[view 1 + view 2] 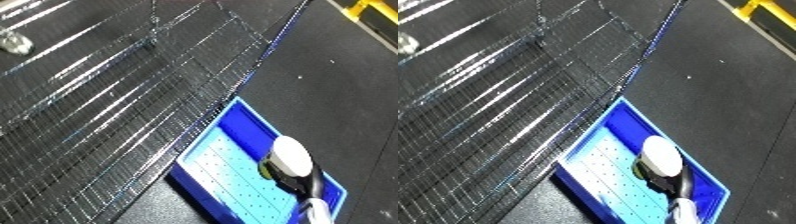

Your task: Pick up the object and place it into the box

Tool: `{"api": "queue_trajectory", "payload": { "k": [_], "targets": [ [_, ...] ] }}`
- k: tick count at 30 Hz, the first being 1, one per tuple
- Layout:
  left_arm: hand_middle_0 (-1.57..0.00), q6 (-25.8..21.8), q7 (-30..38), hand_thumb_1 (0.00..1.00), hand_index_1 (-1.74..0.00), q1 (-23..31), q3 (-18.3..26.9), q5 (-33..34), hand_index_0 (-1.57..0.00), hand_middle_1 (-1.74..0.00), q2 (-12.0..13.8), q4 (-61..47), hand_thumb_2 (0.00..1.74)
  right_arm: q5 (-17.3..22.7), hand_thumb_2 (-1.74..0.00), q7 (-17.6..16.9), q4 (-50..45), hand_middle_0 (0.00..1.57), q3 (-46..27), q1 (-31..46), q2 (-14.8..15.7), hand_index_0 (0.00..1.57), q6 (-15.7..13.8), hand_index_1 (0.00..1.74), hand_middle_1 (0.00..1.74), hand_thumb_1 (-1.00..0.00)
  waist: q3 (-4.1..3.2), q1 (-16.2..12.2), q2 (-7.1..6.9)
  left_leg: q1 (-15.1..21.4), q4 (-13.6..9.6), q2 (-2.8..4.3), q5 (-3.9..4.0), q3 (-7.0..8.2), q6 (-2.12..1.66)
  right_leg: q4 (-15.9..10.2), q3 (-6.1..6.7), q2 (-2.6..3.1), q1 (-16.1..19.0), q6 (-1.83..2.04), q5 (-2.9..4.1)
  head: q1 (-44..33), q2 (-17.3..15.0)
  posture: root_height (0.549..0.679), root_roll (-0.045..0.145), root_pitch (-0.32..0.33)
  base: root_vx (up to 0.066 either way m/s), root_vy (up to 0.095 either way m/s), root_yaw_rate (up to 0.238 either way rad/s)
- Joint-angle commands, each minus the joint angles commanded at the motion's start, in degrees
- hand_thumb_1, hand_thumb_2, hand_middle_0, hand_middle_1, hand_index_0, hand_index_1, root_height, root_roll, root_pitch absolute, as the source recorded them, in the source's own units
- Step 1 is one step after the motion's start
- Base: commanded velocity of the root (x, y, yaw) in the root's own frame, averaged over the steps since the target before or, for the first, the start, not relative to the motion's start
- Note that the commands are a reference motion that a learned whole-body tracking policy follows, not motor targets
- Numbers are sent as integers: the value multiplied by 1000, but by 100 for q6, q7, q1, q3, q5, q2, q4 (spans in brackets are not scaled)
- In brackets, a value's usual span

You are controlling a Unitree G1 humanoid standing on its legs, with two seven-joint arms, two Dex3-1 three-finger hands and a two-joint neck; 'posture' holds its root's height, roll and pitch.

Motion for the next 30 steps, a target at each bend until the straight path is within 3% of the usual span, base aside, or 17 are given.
{"api": "queue_trajectory", "payload": {
  "k": [6, 15, 30],
  "targets": [
    [-1570, 95, -3, 1000, -1740, -130, -151, -108, -1570, -1740, 76, 23, 1740, 216, -783, 68, 821, 706, -50, -260, -329, 706, 312, 783, 783, -450, -55, 114, 67, -40, 60, -19, 35, -76, -26, 48, -38, -4, 4, -48, -21, 193, -100, 663, 99, 26, 20, -36, 54],
    [-1570, 185, 43, 1000, -1740, -163, -231, -219, -1570, -1740, 158, -2, 1740, 315, 0, 416, 1509, 0, -32, -496, -505, 0, 264, 0, 0, 0, -78, 168, 97, -81, 89, -47, 84, -152, -27, 171, -40, 15, -38, -91, -63, 227, -210, 661, 100, 23, 4, -18, 56],
    [-1570, 105, -11, 1000, -1740, -42, -230, -295, -1570, -1740, 134, 42, 1740, 328, 0, 589, 1337, 0, -51, -450, -471, 0, 206, 0, 0, 0, -83, 192, 88, -71, 90, -47, 162, -197, -39, 243, -33, 28, -16, -132, -75, 77, -301, 660, 101, 14, 4, 0, 23]
  ]
}}
